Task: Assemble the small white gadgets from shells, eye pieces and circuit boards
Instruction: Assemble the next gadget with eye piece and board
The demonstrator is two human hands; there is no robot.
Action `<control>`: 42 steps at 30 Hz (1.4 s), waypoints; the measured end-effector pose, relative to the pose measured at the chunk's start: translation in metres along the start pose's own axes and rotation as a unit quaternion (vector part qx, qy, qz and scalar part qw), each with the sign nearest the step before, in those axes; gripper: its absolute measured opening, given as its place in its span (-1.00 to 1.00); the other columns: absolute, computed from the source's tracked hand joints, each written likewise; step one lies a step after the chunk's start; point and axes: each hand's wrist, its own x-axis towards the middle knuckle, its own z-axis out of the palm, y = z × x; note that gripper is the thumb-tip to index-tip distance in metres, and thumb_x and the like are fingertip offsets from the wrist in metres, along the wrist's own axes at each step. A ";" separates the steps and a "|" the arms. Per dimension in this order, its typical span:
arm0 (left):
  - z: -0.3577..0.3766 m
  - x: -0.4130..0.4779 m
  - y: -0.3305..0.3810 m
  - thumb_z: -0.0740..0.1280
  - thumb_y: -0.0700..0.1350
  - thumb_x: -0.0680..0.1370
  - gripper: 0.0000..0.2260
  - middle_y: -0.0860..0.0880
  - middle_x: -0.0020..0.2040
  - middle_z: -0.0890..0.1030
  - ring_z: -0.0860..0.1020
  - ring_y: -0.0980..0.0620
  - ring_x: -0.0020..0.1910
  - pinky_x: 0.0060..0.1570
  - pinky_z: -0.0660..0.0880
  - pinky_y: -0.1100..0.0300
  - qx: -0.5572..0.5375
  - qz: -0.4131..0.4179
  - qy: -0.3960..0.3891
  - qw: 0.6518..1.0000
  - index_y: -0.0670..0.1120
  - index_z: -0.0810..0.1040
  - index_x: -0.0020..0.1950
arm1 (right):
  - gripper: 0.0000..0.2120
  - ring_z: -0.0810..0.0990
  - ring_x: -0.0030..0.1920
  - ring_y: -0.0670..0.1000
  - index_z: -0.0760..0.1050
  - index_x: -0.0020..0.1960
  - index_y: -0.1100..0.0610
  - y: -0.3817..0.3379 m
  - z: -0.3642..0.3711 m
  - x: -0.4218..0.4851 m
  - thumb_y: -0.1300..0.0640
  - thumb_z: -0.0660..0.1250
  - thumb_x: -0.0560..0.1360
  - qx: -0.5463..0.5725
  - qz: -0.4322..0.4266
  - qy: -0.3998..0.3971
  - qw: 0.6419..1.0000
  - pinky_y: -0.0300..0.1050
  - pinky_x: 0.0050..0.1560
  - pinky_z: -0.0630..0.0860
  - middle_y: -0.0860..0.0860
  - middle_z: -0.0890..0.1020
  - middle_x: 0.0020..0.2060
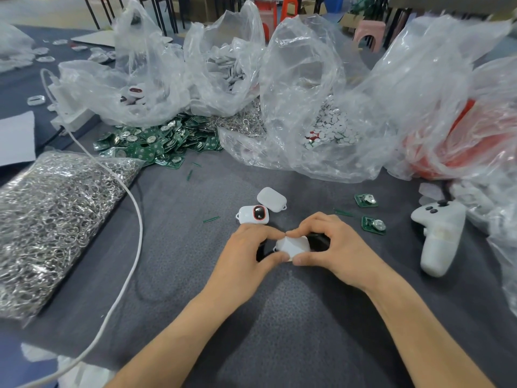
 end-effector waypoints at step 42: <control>0.032 0.015 0.020 0.24 -0.22 0.61 -0.84 0.05 -0.05 0.67 0.64 0.05 -0.04 -0.10 0.59 0.20 -0.332 -0.034 0.035 0.942 0.00 0.58 0.04 | -0.89 0.69 -0.24 -0.03 0.58 -0.14 0.14 0.004 -0.005 -0.019 0.31 0.45 0.40 0.277 -0.023 0.137 0.951 -0.28 -0.20 0.57 0.00 0.71 -0.24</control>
